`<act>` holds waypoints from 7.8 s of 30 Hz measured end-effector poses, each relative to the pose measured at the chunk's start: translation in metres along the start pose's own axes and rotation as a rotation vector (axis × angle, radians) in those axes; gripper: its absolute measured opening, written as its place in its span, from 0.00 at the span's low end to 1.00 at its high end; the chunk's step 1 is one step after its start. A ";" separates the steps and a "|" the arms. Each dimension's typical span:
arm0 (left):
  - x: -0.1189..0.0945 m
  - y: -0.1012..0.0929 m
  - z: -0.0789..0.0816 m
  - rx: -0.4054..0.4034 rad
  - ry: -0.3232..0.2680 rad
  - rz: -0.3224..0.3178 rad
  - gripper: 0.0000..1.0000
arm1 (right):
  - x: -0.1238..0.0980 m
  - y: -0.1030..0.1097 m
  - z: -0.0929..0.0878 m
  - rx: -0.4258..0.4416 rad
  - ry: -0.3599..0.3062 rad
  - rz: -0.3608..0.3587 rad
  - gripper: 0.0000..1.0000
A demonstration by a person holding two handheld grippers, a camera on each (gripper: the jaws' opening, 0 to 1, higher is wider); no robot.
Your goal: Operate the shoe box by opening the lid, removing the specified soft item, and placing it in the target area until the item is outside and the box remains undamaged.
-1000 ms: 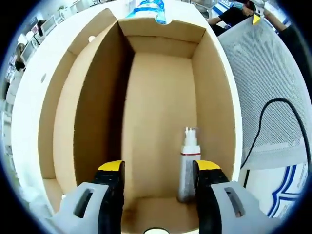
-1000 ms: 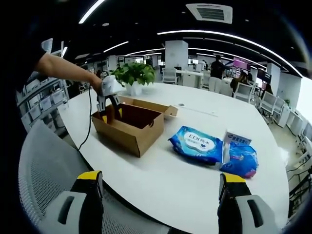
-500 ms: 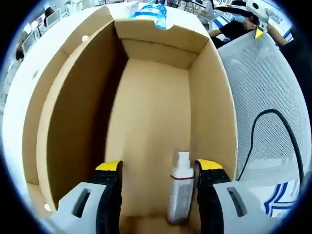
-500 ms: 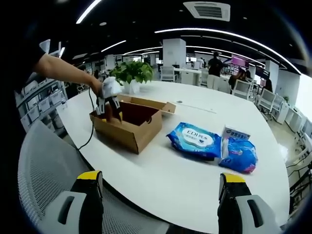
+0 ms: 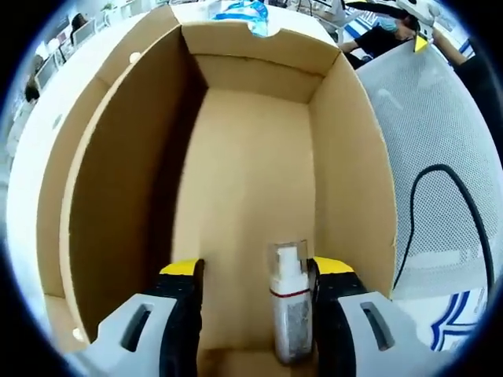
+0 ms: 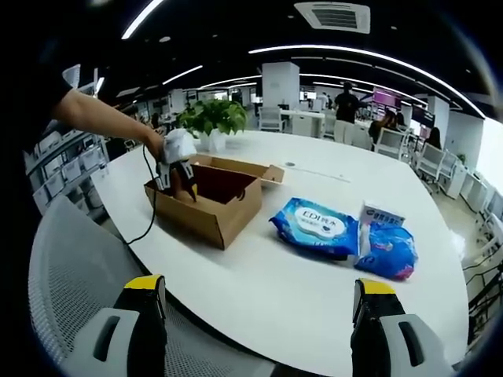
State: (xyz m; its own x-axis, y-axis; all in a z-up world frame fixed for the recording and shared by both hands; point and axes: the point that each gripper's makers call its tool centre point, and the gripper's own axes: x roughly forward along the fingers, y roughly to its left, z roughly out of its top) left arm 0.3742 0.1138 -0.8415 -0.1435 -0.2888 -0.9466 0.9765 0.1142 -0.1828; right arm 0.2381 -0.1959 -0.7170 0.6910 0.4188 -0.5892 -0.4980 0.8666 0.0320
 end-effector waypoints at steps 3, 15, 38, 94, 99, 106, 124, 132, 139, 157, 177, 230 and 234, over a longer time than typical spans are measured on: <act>-0.003 0.003 -0.003 -0.013 -0.004 0.011 0.56 | 0.000 0.000 -0.001 -0.001 0.004 0.001 0.99; -0.017 0.012 -0.009 -0.039 -0.022 0.051 0.56 | -0.001 0.001 0.005 -0.011 -0.007 0.005 0.99; 0.001 -0.001 -0.010 -0.082 -0.047 0.072 0.41 | 0.001 0.003 0.000 -0.012 0.003 0.020 0.97; -0.039 0.001 0.049 0.033 -0.205 0.252 0.19 | 0.006 0.015 0.040 -0.082 -0.143 0.076 0.73; -0.046 -0.003 0.061 0.072 -0.224 0.253 0.19 | 0.008 0.021 0.049 -0.109 -0.169 0.093 0.71; -0.058 -0.013 0.078 0.126 -0.251 0.254 0.19 | 0.010 0.029 0.062 -0.156 -0.210 0.123 0.65; -0.080 -0.054 0.119 0.250 -0.316 0.217 0.19 | 0.021 0.053 0.081 -0.222 -0.235 0.210 0.55; -0.085 -0.069 0.133 0.318 -0.341 0.195 0.19 | 0.025 0.063 0.088 -0.250 -0.239 0.248 0.50; -0.085 -0.085 0.143 0.373 -0.352 0.176 0.19 | 0.027 0.071 0.096 -0.271 -0.250 0.277 0.44; -0.085 -0.132 0.166 0.518 -0.384 0.068 0.19 | 0.037 0.100 0.103 -0.345 -0.256 0.367 0.33; -0.082 -0.159 0.182 0.661 -0.424 -0.008 0.19 | 0.046 0.116 0.094 -0.410 -0.219 0.416 0.19; -0.103 -0.132 0.204 0.435 -0.639 0.078 0.51 | 0.055 0.104 0.104 -0.451 -0.136 0.375 0.12; -0.112 -0.125 0.204 0.365 -0.698 0.113 0.59 | 0.055 0.099 0.107 -0.458 -0.123 0.365 0.12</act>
State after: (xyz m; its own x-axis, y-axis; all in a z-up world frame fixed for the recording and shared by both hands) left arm 0.3006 -0.0618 -0.6590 -0.0245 -0.8368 -0.5469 0.9875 -0.1053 0.1170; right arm 0.2828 -0.0580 -0.6599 0.4745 0.7195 -0.5072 -0.8710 0.4670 -0.1524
